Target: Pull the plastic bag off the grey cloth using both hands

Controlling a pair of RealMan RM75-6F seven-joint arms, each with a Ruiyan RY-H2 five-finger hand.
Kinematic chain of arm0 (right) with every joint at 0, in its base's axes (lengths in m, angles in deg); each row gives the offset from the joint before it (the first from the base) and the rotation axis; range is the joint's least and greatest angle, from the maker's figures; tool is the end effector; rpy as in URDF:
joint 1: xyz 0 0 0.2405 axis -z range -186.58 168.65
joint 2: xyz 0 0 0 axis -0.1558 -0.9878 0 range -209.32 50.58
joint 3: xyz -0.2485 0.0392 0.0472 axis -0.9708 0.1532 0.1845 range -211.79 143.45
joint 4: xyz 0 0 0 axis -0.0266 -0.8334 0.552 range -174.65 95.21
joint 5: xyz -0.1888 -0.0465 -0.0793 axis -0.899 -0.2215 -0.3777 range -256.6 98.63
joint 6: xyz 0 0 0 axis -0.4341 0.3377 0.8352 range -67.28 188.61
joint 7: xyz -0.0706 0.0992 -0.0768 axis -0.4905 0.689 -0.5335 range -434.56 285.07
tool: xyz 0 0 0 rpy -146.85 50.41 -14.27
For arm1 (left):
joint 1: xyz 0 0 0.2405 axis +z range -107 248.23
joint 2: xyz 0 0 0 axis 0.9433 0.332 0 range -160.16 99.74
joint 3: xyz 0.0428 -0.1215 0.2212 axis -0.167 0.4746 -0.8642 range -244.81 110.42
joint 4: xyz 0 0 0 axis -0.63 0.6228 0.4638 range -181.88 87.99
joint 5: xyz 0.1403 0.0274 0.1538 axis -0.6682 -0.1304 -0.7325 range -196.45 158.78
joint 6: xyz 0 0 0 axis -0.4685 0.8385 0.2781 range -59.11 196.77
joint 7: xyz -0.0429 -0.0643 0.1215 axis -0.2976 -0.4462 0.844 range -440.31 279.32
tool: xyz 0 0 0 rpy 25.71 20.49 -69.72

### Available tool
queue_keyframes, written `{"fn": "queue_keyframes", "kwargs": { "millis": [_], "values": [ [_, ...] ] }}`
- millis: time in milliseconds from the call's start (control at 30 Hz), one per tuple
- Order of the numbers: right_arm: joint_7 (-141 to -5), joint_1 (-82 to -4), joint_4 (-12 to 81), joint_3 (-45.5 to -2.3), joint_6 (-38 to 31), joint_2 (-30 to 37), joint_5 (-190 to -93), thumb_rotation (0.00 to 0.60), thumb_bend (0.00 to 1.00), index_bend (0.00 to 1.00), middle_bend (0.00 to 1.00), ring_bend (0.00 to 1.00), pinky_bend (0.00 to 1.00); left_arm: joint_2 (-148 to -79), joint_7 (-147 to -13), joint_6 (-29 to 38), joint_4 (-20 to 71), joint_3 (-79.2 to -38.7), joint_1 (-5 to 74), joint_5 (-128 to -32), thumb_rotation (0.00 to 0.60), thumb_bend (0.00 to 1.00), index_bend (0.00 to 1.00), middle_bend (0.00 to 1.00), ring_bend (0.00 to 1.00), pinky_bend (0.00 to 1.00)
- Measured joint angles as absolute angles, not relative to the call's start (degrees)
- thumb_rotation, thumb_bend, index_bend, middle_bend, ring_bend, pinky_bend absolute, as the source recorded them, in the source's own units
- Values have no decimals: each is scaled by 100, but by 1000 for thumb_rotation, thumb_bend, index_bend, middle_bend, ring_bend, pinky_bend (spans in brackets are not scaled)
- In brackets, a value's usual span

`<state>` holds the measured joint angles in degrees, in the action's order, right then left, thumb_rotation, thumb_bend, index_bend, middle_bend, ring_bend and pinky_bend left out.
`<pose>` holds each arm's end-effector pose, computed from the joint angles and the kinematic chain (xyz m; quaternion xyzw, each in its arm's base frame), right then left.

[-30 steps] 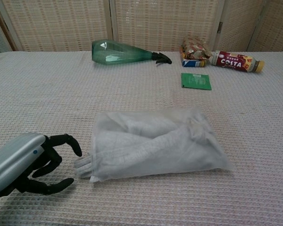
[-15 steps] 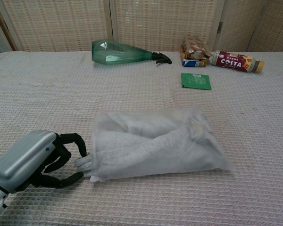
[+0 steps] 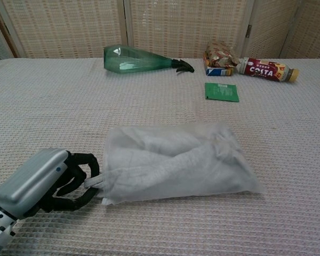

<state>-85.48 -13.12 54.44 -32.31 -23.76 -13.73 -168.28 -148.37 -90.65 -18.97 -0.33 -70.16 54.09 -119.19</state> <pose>-0.2985 -0.1725 0.1408 0.6399 -0.3453 0.3504 0.5903 -0.2058 0.1991 -0.1012 -0.6564 -0.3654 -0.5503 0.3643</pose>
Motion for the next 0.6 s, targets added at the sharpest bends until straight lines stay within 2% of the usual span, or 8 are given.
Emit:
{"fn": "queue_keyframes", "kwargs": {
  "millis": [100, 300, 467, 600],
  "values": [
    [-8421, -1442, 5256, -3266, -2148, -1197, -16900, 600, 79, 26, 0, 0, 0, -14801, -9045, -1950, 39, -7067, 5402, -11955, 600, 544, 704, 1000, 1000, 1000],
    [-8028, -1817, 4831, -3373, -1662, -650, -17170, 600, 127, 233, 0, 0, 0, -14722, -8869, -1921, 234, -7102, 5360, -11957, 600, 547, 708, 1000, 1000, 1000],
    [-7877, -1907, 4525, -3414, -1741, -170, -17399, 600, 156, 451, 5, 0, 0, -14680, -8749, -1902, 399, -7112, 5328, -11945, 600, 544, 709, 1000, 1000, 1000],
    [-7644, -1889, 4191, -3451, -1926, 238, -17500, 600, 156, 542, 48, 0, 0, -14642, -8681, -1894, 494, -7126, 5325, -11927, 600, 542, 709, 1000, 1000, 1000]
  ]
}}
